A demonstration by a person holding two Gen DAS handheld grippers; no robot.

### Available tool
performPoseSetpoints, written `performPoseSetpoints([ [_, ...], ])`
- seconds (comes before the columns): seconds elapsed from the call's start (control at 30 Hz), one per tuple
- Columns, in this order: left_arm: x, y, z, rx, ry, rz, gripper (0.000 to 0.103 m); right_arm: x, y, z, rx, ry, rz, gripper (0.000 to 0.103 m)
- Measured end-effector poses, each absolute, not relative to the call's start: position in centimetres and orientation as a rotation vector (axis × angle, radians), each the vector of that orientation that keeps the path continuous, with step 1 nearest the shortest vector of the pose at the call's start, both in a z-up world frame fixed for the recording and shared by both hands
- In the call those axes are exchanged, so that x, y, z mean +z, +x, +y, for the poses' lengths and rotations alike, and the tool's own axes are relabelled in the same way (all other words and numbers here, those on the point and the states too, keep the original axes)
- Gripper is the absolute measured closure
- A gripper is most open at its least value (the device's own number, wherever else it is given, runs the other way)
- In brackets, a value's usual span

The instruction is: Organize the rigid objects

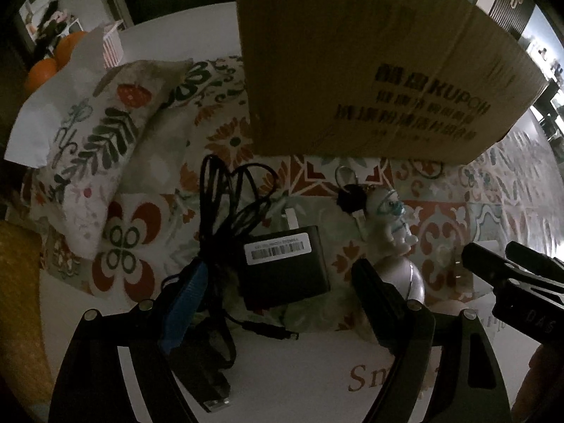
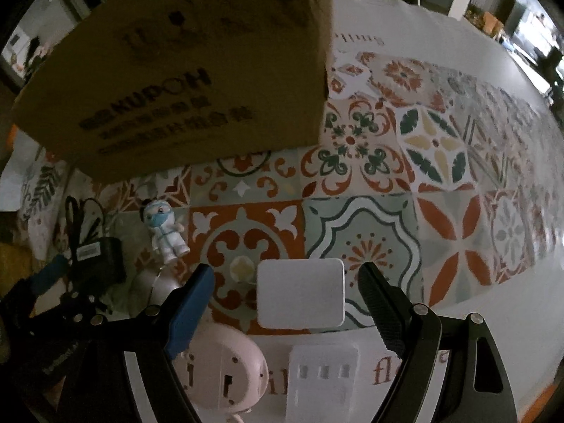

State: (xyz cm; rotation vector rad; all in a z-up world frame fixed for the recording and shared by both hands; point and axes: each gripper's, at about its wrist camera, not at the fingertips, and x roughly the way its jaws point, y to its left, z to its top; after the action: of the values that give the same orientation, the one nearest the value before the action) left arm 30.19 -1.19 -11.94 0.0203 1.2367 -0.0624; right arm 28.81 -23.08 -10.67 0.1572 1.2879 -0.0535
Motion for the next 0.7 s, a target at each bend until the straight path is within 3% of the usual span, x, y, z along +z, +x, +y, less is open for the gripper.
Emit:
performPoseSetpoints([
  [0.3, -12.4, 30.3, -1.3, -0.033, 0.018, 1.222, 0.026, -12.0, 29.0, -23.9, -0.079, 0.215, 1.275, 0.02],
  [0.47, -12.6, 30.0, -0.7, -0.048, -0.024, 1.244, 0.034, -12.4, 29.2, -23.9, -0.072, 0.246, 1.273, 0.025],
  [0.7, -13.1, 30.3, -0.8, -0.027, -0.026, 1.251, 0.035, -12.6, 28.9, -24.3, -0.096, 0.255, 1.261, 0.032],
])
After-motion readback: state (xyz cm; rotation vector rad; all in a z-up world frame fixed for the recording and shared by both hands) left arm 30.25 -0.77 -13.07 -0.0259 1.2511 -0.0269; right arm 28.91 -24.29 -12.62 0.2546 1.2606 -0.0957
